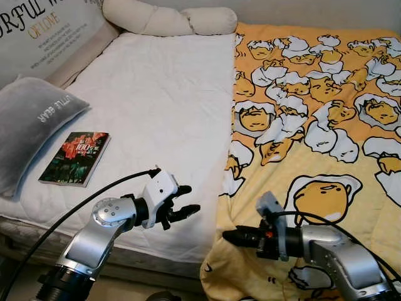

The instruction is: Clean up the room

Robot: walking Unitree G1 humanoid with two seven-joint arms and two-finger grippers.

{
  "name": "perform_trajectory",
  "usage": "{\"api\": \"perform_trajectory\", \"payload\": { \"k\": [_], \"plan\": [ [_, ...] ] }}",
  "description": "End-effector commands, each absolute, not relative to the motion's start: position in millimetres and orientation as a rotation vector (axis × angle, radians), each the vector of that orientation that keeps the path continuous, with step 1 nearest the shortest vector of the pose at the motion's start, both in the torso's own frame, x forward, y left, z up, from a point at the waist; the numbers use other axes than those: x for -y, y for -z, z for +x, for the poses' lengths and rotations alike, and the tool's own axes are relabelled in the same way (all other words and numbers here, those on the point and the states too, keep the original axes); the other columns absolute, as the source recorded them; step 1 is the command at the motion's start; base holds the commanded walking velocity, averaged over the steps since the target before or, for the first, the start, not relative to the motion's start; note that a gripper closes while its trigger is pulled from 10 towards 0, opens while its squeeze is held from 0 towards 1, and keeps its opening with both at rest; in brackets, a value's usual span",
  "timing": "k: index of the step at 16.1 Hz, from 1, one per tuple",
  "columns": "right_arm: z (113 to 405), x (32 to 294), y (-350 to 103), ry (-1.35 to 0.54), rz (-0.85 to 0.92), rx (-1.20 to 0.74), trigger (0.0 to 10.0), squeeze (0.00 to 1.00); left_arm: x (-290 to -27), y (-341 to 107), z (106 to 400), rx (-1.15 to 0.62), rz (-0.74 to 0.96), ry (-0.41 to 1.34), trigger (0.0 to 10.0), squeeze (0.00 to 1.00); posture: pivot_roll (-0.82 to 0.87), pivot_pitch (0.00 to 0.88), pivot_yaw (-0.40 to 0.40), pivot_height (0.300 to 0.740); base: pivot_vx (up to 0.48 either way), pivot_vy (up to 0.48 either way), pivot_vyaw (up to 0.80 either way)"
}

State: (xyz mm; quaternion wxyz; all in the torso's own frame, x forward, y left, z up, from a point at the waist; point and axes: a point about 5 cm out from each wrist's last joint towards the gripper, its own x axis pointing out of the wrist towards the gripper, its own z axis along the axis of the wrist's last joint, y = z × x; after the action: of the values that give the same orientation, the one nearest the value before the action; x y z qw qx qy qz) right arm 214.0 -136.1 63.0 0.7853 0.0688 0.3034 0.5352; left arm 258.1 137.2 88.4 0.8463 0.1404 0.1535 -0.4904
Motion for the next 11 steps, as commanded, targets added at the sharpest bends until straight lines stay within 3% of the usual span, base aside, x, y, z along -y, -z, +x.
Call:
{"api": "perform_trajectory", "payload": {
  "k": [1,8,9,11],
  "plan": [
    [210.2,127.1,-64.6,-1.199,0.152,-0.657,10.0,1.0,-139.9,-87.5,258.5,-0.337,0.313,1.031,10.0,0.0,0.03,0.0,0.064,0.74,0.0,0.0,0.0],
    [219.4,130.7,-63.9,-1.123,0.105,-0.648,10.0,1.0,-138.3,-86.3,261.5,-0.325,0.305,1.008,10.0,0.0,0.02,0.0,0.061,0.74,0.0,0.0,0.0],
    [224.3,131.3,-66.7,-1.088,0.096,-0.62,10.0,1.0,-138.6,-86.0,263.9,-0.322,0.301,0.977,10.0,0.0,0.02,0.0,0.061,0.74,0.0,0.0,0.0],
    [244.6,139.2,-72.7,-0.855,0.011,-0.488,10.0,1.0,-147.1,-83.3,278.4,-0.281,0.277,0.73,10.0,0.0,0.02,0.0,0.056,0.74,0.0,0.0,0.0]
  ]
}}
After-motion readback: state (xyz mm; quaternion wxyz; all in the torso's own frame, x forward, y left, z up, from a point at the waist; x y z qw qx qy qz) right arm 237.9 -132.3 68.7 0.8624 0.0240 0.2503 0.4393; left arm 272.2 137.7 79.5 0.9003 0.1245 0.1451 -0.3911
